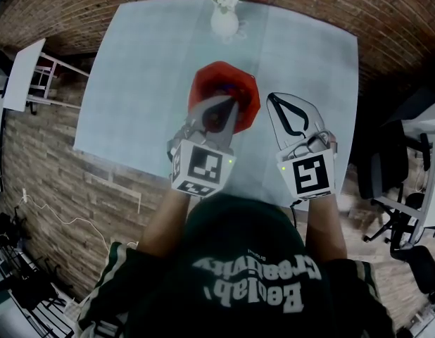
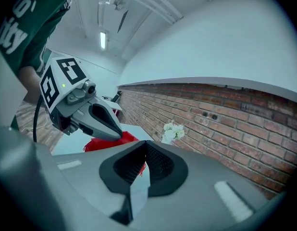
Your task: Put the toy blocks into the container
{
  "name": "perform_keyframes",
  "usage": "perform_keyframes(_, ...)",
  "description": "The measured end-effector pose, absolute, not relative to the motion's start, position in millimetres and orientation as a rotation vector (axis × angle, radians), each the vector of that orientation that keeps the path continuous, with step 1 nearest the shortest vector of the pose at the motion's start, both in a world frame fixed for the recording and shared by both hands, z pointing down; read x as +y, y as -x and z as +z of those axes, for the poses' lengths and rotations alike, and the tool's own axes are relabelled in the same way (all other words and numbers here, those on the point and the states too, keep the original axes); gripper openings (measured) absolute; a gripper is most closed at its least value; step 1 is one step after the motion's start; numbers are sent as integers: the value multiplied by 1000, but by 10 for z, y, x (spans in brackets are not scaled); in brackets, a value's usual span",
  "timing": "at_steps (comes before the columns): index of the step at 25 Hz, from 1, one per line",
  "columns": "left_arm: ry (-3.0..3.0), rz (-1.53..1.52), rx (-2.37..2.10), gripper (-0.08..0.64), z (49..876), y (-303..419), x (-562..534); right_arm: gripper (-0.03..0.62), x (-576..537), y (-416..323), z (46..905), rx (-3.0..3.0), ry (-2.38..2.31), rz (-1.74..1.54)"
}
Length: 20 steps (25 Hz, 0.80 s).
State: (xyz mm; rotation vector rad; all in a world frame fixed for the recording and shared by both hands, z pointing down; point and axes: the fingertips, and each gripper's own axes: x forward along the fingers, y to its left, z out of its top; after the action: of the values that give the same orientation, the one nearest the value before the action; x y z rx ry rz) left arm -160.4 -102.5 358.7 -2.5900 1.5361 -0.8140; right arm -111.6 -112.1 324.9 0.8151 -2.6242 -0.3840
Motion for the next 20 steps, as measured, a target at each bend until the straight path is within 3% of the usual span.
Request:
perform_keyframes(9,2606,-741,1427,3,3418,1416,-1003,6,-1064,1021,3230,-2601,-864,-385)
perform_keyframes(20,2651,-665,1165,3,3228,636,-978,6,-1009,257,3140,-2499,-1055,-382)
